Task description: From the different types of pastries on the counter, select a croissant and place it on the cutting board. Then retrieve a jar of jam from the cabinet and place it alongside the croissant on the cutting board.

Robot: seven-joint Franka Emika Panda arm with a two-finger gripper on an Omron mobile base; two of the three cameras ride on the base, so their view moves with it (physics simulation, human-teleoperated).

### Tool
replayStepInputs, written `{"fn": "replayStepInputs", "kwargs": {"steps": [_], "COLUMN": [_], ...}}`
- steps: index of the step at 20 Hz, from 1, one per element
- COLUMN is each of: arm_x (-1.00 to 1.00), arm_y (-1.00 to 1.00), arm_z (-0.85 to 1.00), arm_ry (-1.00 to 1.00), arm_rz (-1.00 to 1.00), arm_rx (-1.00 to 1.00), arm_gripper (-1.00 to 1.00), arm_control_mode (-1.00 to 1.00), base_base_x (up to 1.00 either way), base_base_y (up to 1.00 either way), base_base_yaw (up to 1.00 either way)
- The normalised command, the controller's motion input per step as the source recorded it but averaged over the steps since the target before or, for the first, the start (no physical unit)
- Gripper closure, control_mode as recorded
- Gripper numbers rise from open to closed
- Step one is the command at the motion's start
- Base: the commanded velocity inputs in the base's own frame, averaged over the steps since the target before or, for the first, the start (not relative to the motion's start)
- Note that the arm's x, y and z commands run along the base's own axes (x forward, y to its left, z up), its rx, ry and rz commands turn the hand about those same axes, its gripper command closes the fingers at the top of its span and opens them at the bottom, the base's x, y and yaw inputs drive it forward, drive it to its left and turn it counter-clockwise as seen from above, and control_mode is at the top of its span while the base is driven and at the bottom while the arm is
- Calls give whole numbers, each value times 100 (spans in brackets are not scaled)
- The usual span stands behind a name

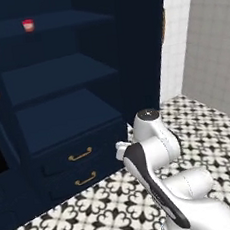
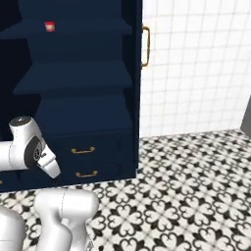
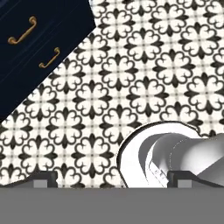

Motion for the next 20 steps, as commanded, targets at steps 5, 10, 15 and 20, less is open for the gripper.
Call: {"fn": "replayStepInputs", "kwargs": {"steps": [5,10,15,20], "arm_x": [0,0,0,0], "arm_y": [0,0,0,0], "arm_z": [0,0,0,0], "arm_ry": [0,0,0,0], "arm_rz": [0,0,0,0], "arm_rx": [0,0,0,0], "arm_gripper": [-100,-100,-100,-100], "arm_control_mode": [100,100,100,100], "base_base_x": [100,100,99,49], "base_base_y": [-10,-18,-7,2], "base_base_yaw": [35,34,23,1]}}
